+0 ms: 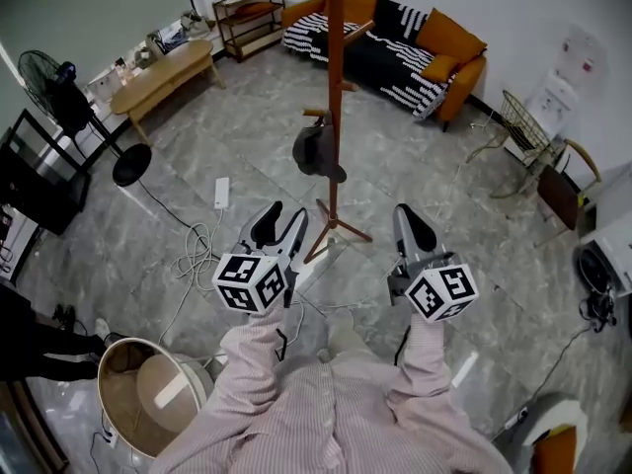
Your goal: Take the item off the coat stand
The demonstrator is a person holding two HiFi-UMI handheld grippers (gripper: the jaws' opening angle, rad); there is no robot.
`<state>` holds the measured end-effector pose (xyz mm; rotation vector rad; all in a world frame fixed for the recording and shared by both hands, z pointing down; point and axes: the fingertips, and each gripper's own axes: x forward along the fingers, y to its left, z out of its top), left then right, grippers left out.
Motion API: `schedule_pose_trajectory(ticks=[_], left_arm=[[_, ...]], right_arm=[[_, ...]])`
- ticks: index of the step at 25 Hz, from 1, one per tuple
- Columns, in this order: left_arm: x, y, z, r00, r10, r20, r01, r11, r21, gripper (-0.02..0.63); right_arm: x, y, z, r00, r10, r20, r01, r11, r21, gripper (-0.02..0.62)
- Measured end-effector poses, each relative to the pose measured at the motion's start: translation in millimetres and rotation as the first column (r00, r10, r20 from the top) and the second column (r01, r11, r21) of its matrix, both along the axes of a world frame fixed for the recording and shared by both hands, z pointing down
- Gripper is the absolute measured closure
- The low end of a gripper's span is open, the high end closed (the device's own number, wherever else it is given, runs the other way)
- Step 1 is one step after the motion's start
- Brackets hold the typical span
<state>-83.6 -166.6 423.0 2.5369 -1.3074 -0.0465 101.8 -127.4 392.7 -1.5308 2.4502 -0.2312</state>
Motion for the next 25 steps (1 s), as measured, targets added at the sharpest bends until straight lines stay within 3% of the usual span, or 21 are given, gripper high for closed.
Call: schedule_pose_trajectory(ticks=[9, 25], left_arm=[[8, -49, 16, 0.999, -0.03, -0.017, 0.029, 0.999, -0.046, 0.417], [18, -140, 45, 0.996, -0.065, 0.054, 0.071, 0.991, -0.11, 0.41]], right_arm=[[-7, -57, -4, 0.997, -0.072, -0.002, 0.072, 0.997, 0.004, 0.591], [-26, -150, 3, 0.975, -0.222, -0.008, 0.221, 0.975, -0.031, 0.591]])
